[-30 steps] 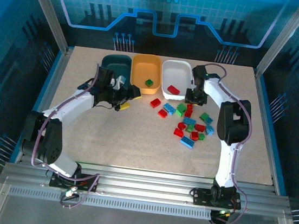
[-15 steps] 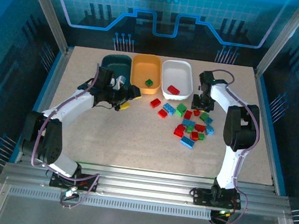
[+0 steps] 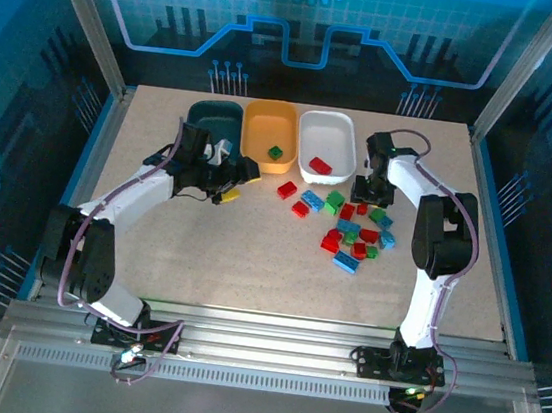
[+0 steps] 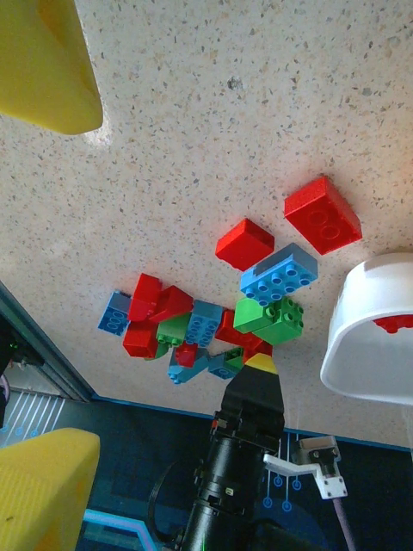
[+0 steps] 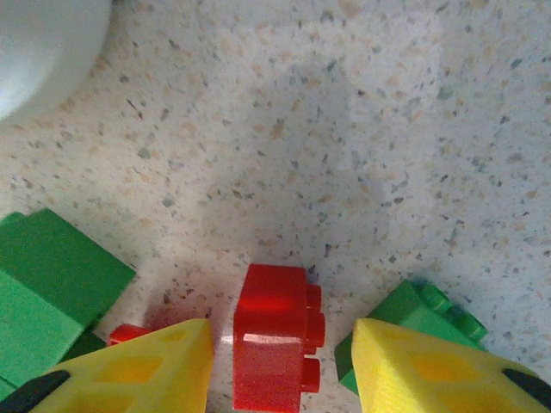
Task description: Sort the legos into containers by color
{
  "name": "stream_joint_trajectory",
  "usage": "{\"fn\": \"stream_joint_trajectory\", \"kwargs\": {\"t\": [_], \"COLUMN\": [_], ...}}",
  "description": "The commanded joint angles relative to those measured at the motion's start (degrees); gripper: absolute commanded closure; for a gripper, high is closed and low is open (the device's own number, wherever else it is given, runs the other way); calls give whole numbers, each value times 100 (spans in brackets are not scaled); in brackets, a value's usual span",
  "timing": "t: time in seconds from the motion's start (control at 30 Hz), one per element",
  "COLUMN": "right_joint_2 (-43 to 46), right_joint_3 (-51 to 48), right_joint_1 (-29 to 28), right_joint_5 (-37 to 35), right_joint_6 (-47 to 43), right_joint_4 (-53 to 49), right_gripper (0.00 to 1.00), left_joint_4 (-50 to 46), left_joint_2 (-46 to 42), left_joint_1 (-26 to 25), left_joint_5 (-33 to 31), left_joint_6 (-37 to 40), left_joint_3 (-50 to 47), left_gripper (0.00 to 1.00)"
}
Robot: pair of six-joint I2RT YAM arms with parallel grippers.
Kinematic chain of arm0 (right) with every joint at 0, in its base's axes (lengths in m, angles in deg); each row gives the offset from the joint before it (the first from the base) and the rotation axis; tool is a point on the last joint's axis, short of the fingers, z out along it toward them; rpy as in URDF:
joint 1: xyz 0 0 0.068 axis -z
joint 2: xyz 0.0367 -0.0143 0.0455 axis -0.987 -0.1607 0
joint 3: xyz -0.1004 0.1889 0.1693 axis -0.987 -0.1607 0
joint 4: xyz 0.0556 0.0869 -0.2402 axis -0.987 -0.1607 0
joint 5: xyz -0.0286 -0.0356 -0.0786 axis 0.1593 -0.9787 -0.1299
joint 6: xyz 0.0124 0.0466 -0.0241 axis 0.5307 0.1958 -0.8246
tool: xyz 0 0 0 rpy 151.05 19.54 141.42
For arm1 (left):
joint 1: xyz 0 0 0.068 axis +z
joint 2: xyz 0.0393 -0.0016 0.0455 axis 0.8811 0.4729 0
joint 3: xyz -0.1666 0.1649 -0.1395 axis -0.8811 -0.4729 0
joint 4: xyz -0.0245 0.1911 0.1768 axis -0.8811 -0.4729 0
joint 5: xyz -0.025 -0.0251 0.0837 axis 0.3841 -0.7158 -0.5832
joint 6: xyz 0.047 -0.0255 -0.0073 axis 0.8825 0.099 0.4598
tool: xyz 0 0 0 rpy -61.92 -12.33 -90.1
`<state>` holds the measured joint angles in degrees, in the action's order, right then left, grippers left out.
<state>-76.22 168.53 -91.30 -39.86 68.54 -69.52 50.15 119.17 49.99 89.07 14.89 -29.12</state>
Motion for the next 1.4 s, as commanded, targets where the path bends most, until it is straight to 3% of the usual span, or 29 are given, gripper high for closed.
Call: {"fn": "stream_joint_trajectory", "kwargs": {"t": [0.0, 0.2, 0.43, 0.57, 0.77, 0.97, 1.0, 1.03, 1.1, 1.37], "right_joint_2": [-191, 74, 677, 254, -1139, -1998, -2025, -2046, -1975, 128], "right_joint_3": [-27, -271, 222, 988, 2813, 4214, 4300, 4408, 4467, 2226], "right_joint_1": [-35, -37, -217, -392, -545, -569, -567, -563, -589, -592], "right_joint_5": [71, -46, -192, -112, 92, 193, 219, 235, 239, 99], "right_joint_6": [-39, 22, 111, 115, 96, -31, -37, -54, -86, -4], "right_joint_4": [-67, 152, 71, 109, -369, -877, -892, -952, -1038, -144], "right_gripper": [57, 75, 79, 79, 78, 72, 64, 51, 43, 41], "left_joint_4": [-74, -92, -86, -117, -107, -42, -21, -5, 40, 260], "left_joint_2": [-80, -52, 5, 44, 80, 142, 146, 156, 192, 382], "left_joint_1": [19, 19, 19, 11, -173, -681, -737, -790, -884, -1359], "left_joint_5": [205, 202, 206, 206, 224, 137, 112, 85, 74, -392], "left_joint_6": [130, 149, 158, 156, 103, -40, -71, -120, -208, -653], "left_joint_3": [154, 163, 176, 172, 0, -88, -79, -64, -12, 246], "left_gripper": [10, 10, 10, 11, 13, 13, 13, 13, 13, 13]}}
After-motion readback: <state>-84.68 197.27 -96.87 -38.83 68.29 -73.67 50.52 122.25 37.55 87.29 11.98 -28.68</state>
